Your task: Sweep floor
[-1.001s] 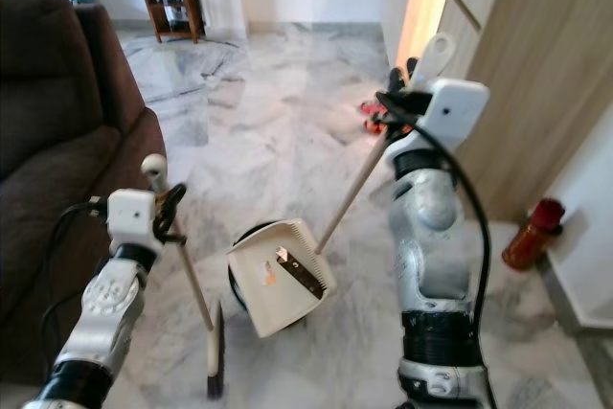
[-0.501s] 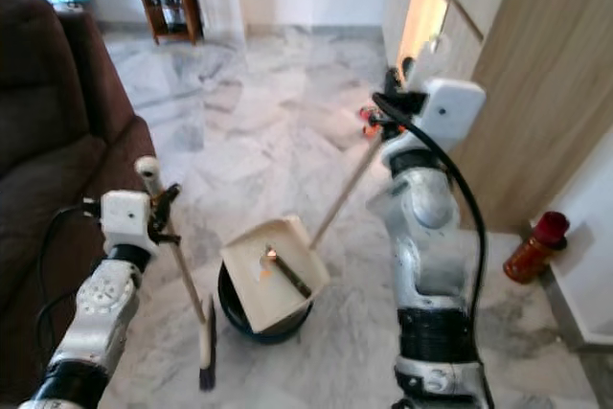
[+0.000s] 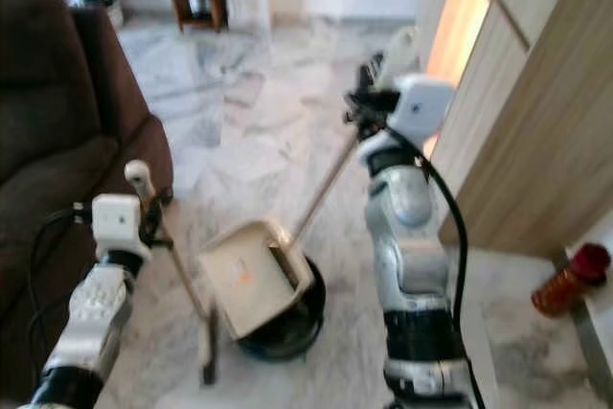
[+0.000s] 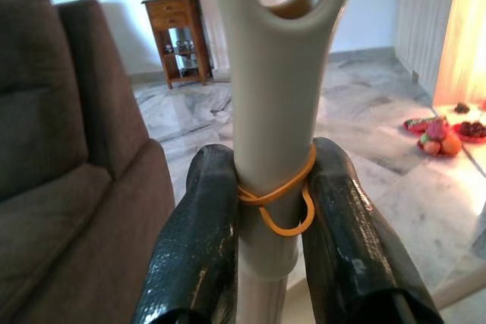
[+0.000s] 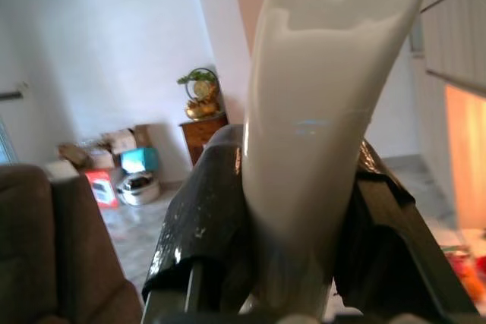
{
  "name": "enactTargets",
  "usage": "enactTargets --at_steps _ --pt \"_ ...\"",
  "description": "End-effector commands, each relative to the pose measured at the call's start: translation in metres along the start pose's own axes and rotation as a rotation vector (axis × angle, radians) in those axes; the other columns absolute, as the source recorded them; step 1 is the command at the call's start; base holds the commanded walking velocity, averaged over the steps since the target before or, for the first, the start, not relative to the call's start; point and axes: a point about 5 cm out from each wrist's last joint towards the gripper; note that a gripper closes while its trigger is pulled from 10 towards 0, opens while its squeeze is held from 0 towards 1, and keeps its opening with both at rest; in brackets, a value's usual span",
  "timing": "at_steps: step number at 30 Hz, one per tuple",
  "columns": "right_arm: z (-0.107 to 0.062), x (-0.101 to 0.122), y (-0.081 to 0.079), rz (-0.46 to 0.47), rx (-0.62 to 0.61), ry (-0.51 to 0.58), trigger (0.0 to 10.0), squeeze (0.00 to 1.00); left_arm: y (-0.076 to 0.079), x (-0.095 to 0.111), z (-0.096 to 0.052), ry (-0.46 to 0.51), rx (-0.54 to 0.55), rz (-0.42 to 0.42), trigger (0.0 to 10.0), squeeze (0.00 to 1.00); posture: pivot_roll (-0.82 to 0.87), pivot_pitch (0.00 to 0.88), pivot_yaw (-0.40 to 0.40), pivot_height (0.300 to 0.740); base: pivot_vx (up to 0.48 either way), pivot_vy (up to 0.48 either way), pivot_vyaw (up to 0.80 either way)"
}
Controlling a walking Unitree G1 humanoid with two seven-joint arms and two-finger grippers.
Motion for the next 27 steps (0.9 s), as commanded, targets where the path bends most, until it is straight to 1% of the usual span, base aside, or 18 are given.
enactTargets --at_steps 1,7,10,17,20,23,24,27 --pt "0.001 0.016 0.004 -0.016 -0.011 0.072 10.0 0.0 0.002 0.011 0.005 0.05 -0.001 0.003 10.0 0.0 0.13 0.0 0.041 0.74 0.0 0.0 0.0" --pt "0.001 0.017 0.003 -0.014 -0.011 0.083 10.0 0.0 0.002 0.011 0.004 0.052 -0.002 0.002 10.0 0.0 0.13 0.0 0.041 0.74 0.0 0.0 0.0" --pt "0.001 0.019 -0.003 -0.034 0.019 0.103 10.0 0.0 0.002 0.011 0.004 0.052 -0.003 0.0 10.0 0.0 0.13 0.0 0.041 0.74 0.0 0.0 0.0" --pt "-0.002 0.019 -0.009 -0.025 0.05 0.123 10.0 0.0 0.002 0.011 0.003 0.051 0.001 0.0 10.0 0.0 0.13 0.0 0.039 0.74 0.0 0.0 0.0" --pt "-0.003 0.018 -0.013 -0.048 0.07 0.127 10.0 0.0 0.002 0.01 0.002 0.049 0.004 -0.002 10.0 0.0 0.13 0.0 0.037 0.74 0.0 0.0 0.0" --pt "-0.005 0.019 -0.019 -0.115 0.108 0.149 10.0 0.0 0.001 0.009 0.0 0.046 0.008 -0.002 10.0 0.0 0.14 0.0 0.035 0.74 0.0 0.0 0.0" --pt "-0.007 0.019 -0.023 -0.148 0.136 0.165 10.0 0.0 0.001 0.009 0.0 0.044 0.011 -0.004 10.0 0.0 0.13 0.0 0.034 0.74 0.0 0.0 0.0" --pt "-0.009 0.017 -0.029 -0.177 0.184 0.16 10.0 0.0 0.002 0.009 -0.001 0.042 0.013 -0.005 10.0 0.0 0.14 0.0 0.031 0.74 0.0 0.0 0.0"
Point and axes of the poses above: a point about 5 cm out from each wrist's last joint towards the gripper, its own z axis pointing out of the wrist towards the gripper, its own x axis along the axis of the wrist's last joint, y = z × x, and after that the axes turned 8 degrees about z, right-handed
